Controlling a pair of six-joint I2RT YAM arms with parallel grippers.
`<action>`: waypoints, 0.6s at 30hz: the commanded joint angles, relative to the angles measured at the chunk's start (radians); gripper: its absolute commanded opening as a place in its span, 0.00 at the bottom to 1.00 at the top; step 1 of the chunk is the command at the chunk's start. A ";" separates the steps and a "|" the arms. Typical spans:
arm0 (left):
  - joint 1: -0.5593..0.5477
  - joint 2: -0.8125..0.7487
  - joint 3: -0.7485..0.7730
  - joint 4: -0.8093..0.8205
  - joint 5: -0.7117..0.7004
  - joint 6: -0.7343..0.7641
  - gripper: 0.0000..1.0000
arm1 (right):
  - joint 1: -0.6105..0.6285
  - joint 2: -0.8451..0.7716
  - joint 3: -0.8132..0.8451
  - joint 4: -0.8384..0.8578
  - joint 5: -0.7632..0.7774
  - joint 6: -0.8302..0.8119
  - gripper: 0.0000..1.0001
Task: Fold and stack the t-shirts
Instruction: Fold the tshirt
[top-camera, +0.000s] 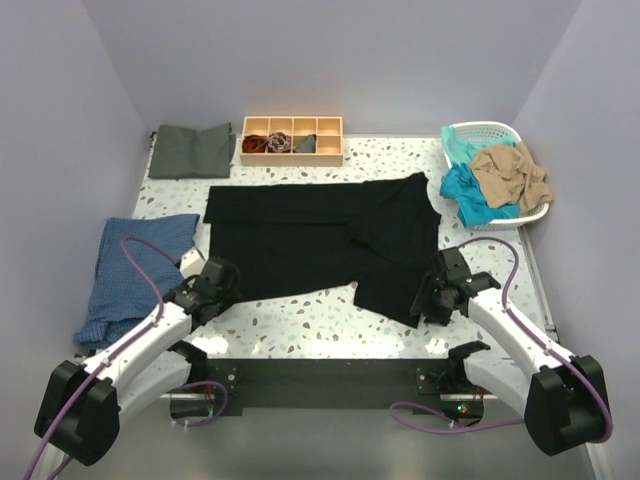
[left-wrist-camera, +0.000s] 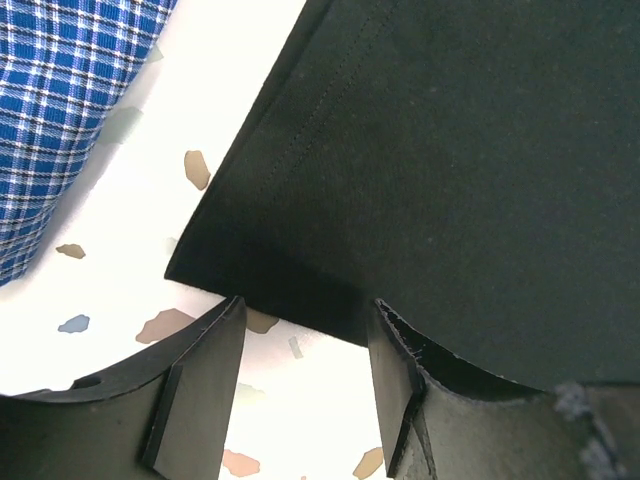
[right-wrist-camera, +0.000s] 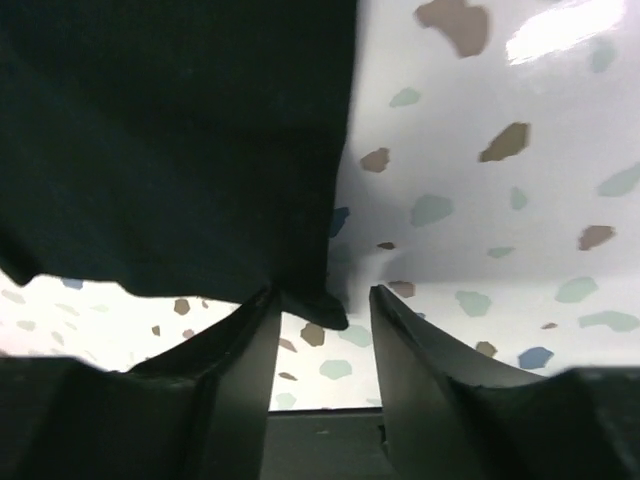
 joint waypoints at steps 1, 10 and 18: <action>-0.001 0.015 -0.012 -0.042 -0.004 -0.007 0.55 | 0.005 0.015 -0.025 0.089 -0.096 0.007 0.41; -0.001 -0.039 -0.048 -0.031 -0.023 -0.040 0.44 | 0.008 0.033 -0.027 0.123 -0.124 -0.023 0.36; -0.001 0.049 -0.039 0.029 -0.060 -0.024 0.30 | 0.007 0.081 -0.024 0.166 -0.147 -0.042 0.36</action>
